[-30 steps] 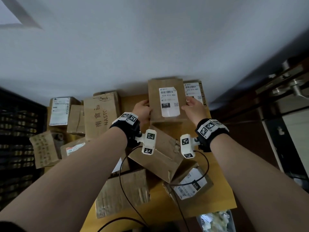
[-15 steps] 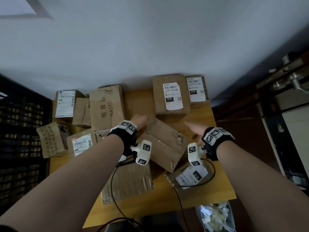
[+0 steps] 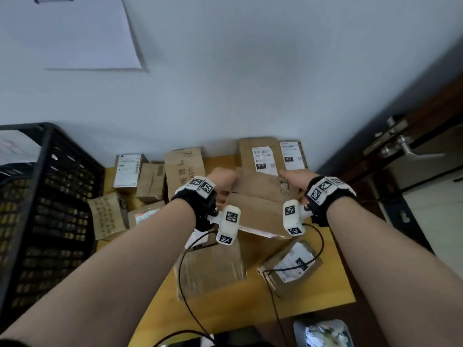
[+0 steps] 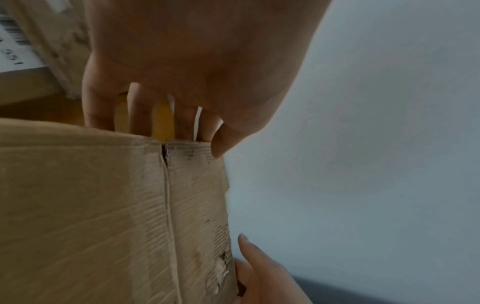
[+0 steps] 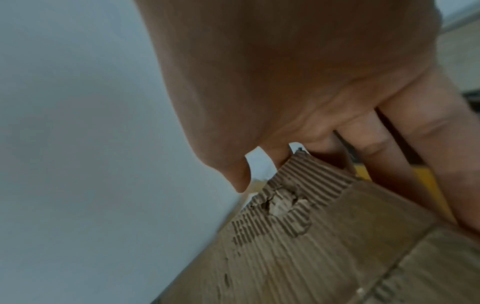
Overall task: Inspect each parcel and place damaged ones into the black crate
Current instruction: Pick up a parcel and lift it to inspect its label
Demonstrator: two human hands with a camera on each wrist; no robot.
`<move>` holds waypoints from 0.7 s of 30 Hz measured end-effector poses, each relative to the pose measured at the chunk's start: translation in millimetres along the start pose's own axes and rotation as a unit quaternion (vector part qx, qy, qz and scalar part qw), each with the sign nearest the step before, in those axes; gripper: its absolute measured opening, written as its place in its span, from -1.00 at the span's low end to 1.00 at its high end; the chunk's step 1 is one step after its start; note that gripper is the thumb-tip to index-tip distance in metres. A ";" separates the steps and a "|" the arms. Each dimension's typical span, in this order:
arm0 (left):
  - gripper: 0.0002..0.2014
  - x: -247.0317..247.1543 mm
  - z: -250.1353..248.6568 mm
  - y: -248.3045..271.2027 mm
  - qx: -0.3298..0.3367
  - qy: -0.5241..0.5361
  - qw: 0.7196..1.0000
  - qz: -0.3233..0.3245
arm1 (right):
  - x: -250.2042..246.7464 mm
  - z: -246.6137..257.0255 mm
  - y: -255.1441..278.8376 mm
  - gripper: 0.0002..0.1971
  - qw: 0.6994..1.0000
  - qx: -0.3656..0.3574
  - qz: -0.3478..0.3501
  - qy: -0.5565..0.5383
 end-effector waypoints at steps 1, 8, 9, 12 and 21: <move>-0.77 -5.8 -7.1 9.3 0.012 0.011 1.000 0.004 | -7.5 8.4 11.2 -0.42 1.000 -0.006 -0.014 0.002; -0.57 -83.7 -61.5 86.3 0.102 0.158 0.982 0.006 | -47.5 102.4 116.2 -0.52 0.986 -0.107 -0.126 -0.012; -0.53 -99.1 -68.9 101.2 0.115 0.164 0.980 0.006 | -48.8 116.9 128.8 -0.47 0.983 -0.125 -0.134 -0.011; -0.62 -146.6 -89.1 160.0 0.173 0.171 0.970 -0.023 | -48.3 162.0 169.1 -0.44 0.970 -0.183 -0.157 -0.025; -0.61 -259.3 -120.0 324.0 0.364 0.203 0.901 -0.122 | -29.7 268.9 312.0 -0.60 0.902 -0.340 -0.182 -0.192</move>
Point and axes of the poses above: each hand's wrist, its own y-axis away from the middle knuckle, its own x-axis out of the palm, z = x × y, the point moved 5 cm from there along -y, towards the middle knuckle, and after that the axes turned 11 degrees about y, right-handed, at the moved point
